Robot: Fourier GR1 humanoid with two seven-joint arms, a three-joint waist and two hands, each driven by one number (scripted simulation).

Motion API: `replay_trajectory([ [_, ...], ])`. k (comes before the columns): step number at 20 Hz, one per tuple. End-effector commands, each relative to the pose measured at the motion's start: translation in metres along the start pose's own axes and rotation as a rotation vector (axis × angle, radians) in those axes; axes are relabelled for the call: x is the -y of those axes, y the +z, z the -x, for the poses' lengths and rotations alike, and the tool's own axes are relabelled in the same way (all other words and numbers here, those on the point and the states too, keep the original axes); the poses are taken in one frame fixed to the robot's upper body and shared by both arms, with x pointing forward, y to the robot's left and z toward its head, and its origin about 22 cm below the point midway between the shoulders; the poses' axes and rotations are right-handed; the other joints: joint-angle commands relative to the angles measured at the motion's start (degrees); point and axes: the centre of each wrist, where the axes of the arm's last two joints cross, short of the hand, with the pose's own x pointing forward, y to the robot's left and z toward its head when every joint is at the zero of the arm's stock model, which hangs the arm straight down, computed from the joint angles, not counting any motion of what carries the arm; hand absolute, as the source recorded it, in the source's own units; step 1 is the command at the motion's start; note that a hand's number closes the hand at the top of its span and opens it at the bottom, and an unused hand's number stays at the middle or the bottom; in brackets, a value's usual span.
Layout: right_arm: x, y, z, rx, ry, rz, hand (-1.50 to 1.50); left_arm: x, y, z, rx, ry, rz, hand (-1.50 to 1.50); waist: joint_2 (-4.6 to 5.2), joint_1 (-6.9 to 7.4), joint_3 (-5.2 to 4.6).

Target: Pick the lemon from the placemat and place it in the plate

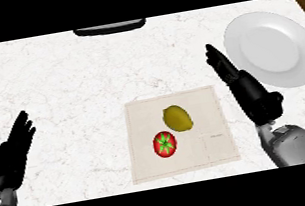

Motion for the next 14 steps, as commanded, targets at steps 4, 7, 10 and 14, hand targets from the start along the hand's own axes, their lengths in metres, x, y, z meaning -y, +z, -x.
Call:
replay_trajectory([
  [4, 0.028, -0.069, -0.057, 0.232, -0.061, -0.255, 1.5, 0.045, -0.006, 0.007, -0.031, 0.037, 0.12, 0.0, -0.26, 0.98, 1.68],
  [7, 0.064, -0.069, -0.094, 0.276, 0.574, -0.252, 1.5, 0.06, 0.002, 0.01, -0.027, 0.057, 0.206, 0.0, -1.47, 1.38, 0.25],
  [10, 0.063, -0.1, -0.029, 0.28, 0.188, -0.009, -1.5, 0.093, 0.004, 0.003, -0.01, 0.077, 0.302, 0.0, 0.08, 2.17, 1.75],
  [14, 0.074, -0.101, 0.015, 0.357, 0.027, -0.042, -1.5, 0.094, 0.01, 0.021, -0.034, 0.104, 0.279, 0.0, -0.23, 1.85, 1.75],
])
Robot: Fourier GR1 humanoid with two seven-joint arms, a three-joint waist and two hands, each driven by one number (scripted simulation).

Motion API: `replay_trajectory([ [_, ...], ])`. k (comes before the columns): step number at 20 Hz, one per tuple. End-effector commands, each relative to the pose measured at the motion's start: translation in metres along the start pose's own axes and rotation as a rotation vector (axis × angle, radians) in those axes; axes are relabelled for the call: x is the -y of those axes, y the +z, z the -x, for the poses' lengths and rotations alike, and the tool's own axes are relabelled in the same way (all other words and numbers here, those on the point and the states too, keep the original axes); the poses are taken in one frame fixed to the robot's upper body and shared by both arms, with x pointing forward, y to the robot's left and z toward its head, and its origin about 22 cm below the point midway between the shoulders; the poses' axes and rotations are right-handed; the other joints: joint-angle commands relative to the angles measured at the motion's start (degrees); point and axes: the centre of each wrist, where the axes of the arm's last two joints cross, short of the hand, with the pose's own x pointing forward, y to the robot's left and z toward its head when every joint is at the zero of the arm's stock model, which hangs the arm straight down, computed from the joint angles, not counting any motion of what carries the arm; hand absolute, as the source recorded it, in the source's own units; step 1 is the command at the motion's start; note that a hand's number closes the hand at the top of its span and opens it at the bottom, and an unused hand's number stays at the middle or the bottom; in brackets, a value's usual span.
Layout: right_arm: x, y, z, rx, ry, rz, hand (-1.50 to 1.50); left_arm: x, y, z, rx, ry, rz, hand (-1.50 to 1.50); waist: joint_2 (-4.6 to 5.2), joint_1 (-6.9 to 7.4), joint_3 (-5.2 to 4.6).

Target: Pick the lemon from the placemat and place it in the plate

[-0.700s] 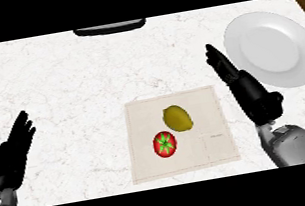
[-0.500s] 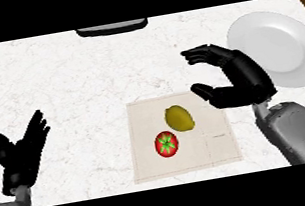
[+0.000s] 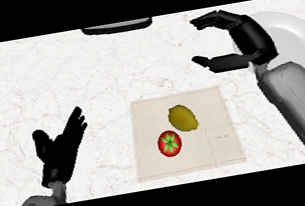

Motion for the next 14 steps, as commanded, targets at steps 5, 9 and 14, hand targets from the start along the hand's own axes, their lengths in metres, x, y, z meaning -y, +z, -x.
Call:
replay_trajectory([
  [5, 0.053, 0.015, 0.035, 0.074, -0.004, -0.133, -1.5, 0.01, 0.001, 0.002, -0.02, 0.004, 0.008, 0.0, -0.89, -1.96, 0.04],
  [9, 0.032, -0.016, 0.015, -0.02, 0.225, -0.338, -1.5, 0.01, 0.018, 0.009, -0.01, -0.002, 0.005, 0.0, -1.14, -1.09, 0.0],
  [14, 0.028, -0.038, -0.015, -0.097, 0.396, -0.609, -1.5, 0.008, 0.01, -0.003, -0.014, 0.012, -0.007, 0.0, -1.4, -2.01, -0.03],
])
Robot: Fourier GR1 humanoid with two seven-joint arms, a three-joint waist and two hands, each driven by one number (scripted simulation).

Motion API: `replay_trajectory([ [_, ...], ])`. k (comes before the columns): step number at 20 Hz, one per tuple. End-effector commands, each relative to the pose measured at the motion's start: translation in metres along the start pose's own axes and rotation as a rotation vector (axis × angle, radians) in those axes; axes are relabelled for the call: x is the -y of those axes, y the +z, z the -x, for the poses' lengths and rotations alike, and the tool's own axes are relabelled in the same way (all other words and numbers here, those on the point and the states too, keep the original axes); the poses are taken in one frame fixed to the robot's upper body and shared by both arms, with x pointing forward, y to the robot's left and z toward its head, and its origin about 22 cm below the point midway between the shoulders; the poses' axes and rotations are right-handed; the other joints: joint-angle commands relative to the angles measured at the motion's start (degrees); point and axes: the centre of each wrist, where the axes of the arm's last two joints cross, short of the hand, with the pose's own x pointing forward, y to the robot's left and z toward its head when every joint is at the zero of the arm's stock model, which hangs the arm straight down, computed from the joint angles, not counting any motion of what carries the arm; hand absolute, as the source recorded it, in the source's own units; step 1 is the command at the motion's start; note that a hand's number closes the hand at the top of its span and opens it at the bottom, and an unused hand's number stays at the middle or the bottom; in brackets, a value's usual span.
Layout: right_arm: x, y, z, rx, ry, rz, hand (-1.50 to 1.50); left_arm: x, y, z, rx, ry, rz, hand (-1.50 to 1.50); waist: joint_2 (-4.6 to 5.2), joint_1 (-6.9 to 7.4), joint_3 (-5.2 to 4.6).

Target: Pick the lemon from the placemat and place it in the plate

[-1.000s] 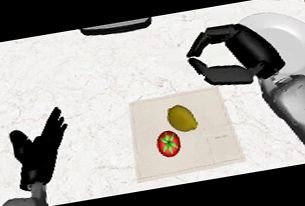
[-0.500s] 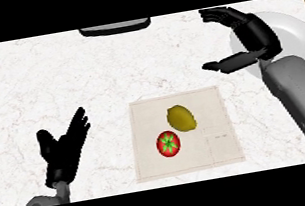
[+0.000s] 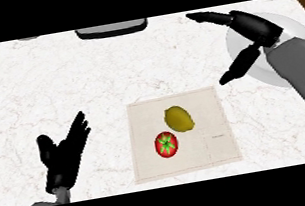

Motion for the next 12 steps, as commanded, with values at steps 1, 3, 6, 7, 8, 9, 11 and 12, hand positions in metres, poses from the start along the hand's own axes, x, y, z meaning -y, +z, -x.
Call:
replay_trajectory([
  [1, -0.006, -0.017, -0.019, -0.055, 0.135, -0.184, -1.5, 0.009, -0.002, -0.007, -0.012, 0.003, 0.0, 0.0, -0.18, -0.7, 0.0],
  [3, -0.013, -0.017, -0.028, -0.058, 0.171, -0.213, -1.5, -0.003, -0.004, 0.0, -0.004, 0.027, -0.02, 0.0, -0.27, -1.23, -0.02],
  [6, -0.039, -0.03, -0.042, -0.108, 0.226, -0.217, -1.5, -0.011, 0.0, 0.004, -0.012, 0.009, -0.019, 0.0, -0.25, -1.17, -0.01],
  [7, -0.039, -0.023, -0.035, -0.135, 0.247, -0.237, -1.5, 0.011, -0.002, 0.006, 0.007, 0.003, -0.021, 0.0, -0.17, -1.13, 0.0],
  [8, -0.05, -0.016, -0.043, -0.133, 0.228, -0.268, -1.5, -0.006, 0.0, -0.015, -0.002, 0.007, 0.002, 0.0, -0.37, -1.49, 0.01],
  [9, -0.067, -0.027, -0.042, -0.124, 0.242, -0.249, -1.5, 0.006, 0.009, 0.005, -0.012, 0.008, 0.002, 0.0, -0.2, -0.96, 0.02],
  [11, -0.079, -0.021, -0.039, -0.131, 0.247, -0.257, -1.5, 0.008, 0.004, 0.017, 0.007, 0.009, -0.011, 0.0, -0.11, -0.97, 0.01],
  [12, -0.091, -0.021, -0.053, -0.149, 0.237, -0.24, -1.5, -0.005, 0.006, 0.003, -0.003, -0.001, -0.03, 0.0, -0.22, -1.17, 0.02],
])
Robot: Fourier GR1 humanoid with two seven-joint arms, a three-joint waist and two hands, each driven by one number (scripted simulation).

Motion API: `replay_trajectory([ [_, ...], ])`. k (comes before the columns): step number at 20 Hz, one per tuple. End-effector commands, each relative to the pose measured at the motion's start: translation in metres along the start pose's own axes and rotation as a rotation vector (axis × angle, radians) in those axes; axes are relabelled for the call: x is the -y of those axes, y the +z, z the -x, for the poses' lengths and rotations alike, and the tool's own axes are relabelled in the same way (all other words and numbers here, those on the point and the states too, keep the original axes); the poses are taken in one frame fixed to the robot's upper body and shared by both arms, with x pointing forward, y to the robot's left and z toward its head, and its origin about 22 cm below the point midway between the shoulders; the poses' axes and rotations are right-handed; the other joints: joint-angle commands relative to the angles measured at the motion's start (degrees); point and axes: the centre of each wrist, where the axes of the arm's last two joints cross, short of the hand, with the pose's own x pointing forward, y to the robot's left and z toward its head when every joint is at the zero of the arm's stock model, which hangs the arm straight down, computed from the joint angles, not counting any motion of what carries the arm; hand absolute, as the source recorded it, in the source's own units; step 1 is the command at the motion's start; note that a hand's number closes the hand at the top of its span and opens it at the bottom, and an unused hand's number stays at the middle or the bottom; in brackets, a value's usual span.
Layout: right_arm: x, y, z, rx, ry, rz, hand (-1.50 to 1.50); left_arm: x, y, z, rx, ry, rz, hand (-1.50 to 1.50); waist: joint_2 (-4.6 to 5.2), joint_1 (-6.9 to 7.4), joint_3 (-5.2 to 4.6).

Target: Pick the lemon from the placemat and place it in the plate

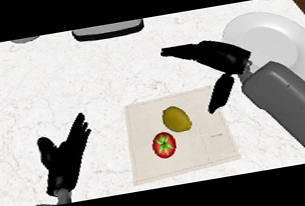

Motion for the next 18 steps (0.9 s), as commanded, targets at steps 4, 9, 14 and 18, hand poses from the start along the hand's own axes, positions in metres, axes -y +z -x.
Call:
replay_trajectory([
  [4, -0.028, -0.005, -0.014, -0.08, 0.077, -0.013, -1.5, -0.013, 0.003, -0.008, 0.01, -0.008, -0.014, 0.0, 0.1, 0.25, 0.02],
  [9, -0.063, -0.017, -0.033, -0.106, 0.061, -0.121, -1.5, -0.013, 0.006, -0.005, 0.003, -0.013, 0.008, 0.0, 0.11, 0.24, 0.01],
  [14, -0.083, -0.007, -0.013, -0.102, 0.048, -0.129, -1.5, -0.013, 0.008, -0.011, 0.012, 0.004, 0.012, 0.0, 0.15, 0.29, 0.03],
  [18, -0.081, -0.005, -0.03, -0.114, 0.063, -0.12, -1.5, 0.004, 0.009, 0.0, -0.005, 0.006, -0.004, 0.0, 0.1, 0.19, 0.02],
])
